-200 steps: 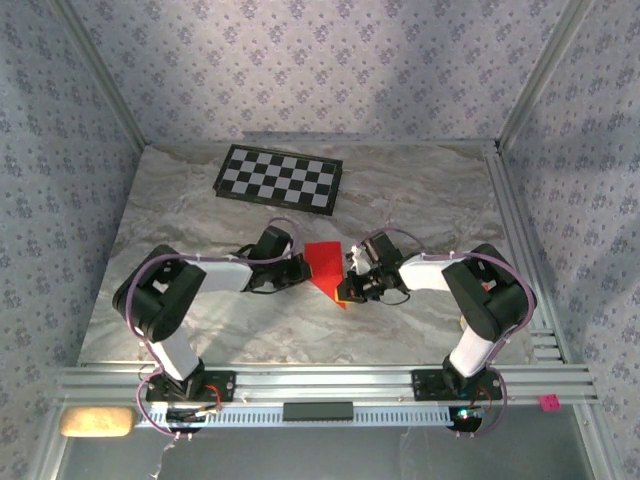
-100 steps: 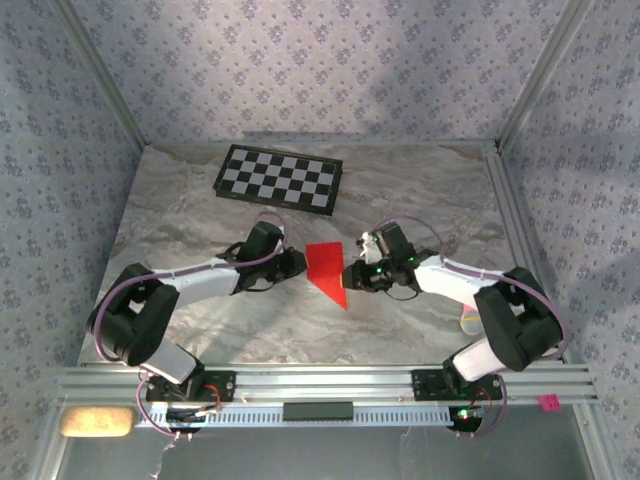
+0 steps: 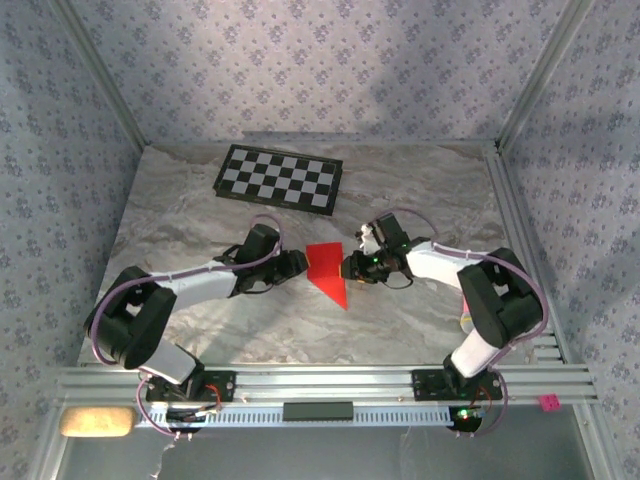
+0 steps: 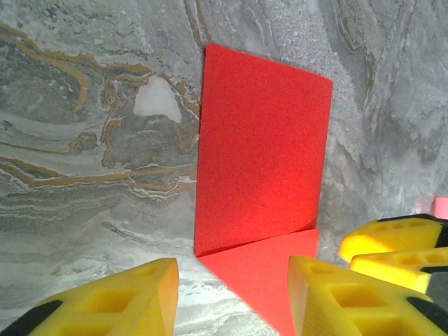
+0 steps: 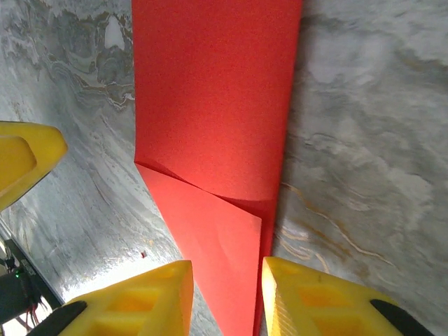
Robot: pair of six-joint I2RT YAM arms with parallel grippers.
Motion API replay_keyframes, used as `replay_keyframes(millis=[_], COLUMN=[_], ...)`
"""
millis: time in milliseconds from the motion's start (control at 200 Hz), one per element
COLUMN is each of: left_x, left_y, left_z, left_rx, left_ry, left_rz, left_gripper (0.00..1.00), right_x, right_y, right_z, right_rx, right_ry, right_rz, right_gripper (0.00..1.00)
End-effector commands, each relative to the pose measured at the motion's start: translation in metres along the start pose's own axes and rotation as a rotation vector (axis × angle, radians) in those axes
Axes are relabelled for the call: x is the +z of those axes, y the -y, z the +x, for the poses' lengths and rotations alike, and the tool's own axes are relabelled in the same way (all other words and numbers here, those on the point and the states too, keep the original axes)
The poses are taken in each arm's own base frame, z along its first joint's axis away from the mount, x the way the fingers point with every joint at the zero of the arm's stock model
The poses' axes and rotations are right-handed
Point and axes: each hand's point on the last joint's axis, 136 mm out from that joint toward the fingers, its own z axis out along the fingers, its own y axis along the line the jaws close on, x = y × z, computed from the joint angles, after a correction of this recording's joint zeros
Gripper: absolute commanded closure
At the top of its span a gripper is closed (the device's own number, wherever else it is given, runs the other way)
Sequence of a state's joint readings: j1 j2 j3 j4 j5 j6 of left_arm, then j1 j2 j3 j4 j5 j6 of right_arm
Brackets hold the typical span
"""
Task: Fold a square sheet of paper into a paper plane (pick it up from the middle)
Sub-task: Third fold the triangle at the center of the table, then fourth fold the wing at the center of the table.
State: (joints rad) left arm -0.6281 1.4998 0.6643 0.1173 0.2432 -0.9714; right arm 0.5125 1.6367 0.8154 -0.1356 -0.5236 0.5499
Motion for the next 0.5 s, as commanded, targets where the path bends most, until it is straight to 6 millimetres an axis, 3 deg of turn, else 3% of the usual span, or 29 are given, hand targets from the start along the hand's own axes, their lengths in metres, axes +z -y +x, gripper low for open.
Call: replay_keyframes(millis=[0, 250, 495], left_x=[-0.005, -0.002, 0.002], left_y=[0.007, 0.006, 0.006], left_z=[-0.005, -0.003, -0.001], left_rx=[-0.010, -0.014, -0.015], left_ry=[0.015, 0.002, -0.013], left_rz=[0.035, 0.037, 0.039], left_gripper=[0.53, 0.52, 0.51], right_x=[0.006, 0.011, 0.018], right_y=[0.000, 0.013, 0.003], right_z=[0.000, -0.001, 0.000], right_rx=[-0.005, 0.019, 0.024], right_ry=[-0.030, -0.026, -0.048], right_rz=[0.018, 0.084, 0.025], right_gripper=[0.68, 0.67, 0.72])
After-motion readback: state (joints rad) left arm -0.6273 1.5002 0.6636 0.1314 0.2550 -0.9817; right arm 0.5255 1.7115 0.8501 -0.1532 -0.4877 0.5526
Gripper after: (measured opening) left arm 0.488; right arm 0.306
